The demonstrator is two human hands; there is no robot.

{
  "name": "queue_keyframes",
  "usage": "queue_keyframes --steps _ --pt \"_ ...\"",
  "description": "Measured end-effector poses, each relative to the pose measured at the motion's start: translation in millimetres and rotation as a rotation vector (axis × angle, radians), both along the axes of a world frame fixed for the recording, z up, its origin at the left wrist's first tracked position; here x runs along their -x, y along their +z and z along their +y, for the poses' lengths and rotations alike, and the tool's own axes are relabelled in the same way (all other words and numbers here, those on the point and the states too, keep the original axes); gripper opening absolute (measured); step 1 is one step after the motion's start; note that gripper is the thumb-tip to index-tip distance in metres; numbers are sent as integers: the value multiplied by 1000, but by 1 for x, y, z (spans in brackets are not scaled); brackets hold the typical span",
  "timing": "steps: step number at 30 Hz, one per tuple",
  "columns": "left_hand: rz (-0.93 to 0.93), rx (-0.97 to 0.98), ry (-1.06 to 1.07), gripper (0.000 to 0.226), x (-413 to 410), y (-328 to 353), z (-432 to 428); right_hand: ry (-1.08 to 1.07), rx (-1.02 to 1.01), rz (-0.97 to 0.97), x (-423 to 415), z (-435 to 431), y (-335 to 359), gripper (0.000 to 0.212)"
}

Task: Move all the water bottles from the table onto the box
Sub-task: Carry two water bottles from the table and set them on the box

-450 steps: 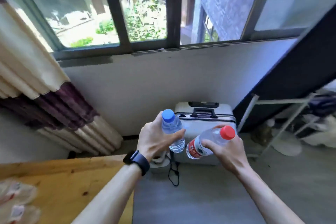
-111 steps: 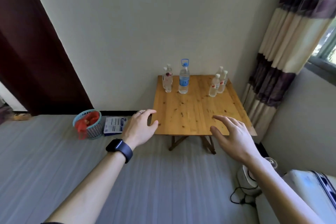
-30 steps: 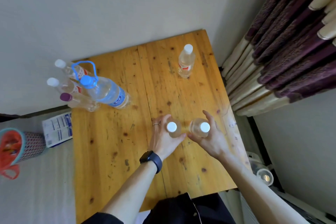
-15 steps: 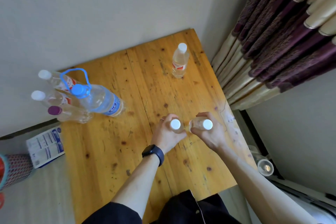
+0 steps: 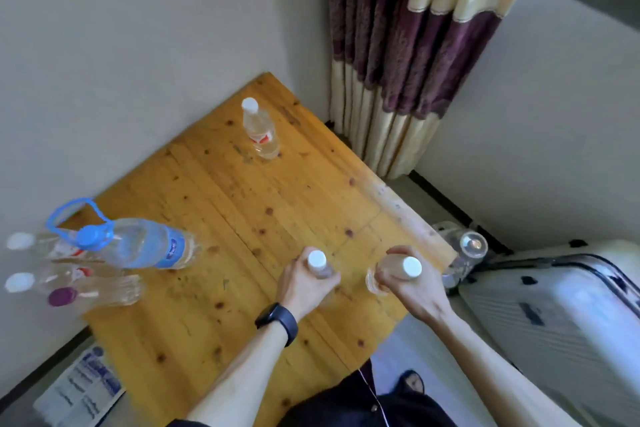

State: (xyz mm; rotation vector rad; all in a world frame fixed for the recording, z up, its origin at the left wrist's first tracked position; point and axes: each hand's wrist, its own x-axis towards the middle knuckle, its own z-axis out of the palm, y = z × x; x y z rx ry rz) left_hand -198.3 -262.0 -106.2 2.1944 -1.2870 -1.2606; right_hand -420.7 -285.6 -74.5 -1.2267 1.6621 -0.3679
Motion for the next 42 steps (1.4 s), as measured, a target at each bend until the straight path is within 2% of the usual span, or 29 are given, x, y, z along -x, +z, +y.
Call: queue_keyframes --steps 7,12,18,24,27,30,34,39,42 --pt "78 56 -378 56 121 12 19 -349 24 38 110 107 25 37" --pt "53 150 -701 45 249 30 65 -649 124 40 199 218 41 37" --pt "122 160 -1045 39 410 59 188 -1107 200 80 293 397 65 33" --pt "242 121 -1476 40 543 107 329 -1614 188 143 353 558 87 42" --pt "274 134 -1674 50 598 126 388 -1784 199 177 373 621 97 34" --pt "282 144 -1815 45 647 139 443 -1942 206 185 387 674 100 33" --pt "295 210 -2013 47 705 148 514 -2138 234 190 408 734 103 41" --pt "317 256 -2242 47 783 159 605 -2310 311 253 457 811 119 33" --pt "359 277 -2350 48 832 168 659 -2425 355 262 489 861 131 35"
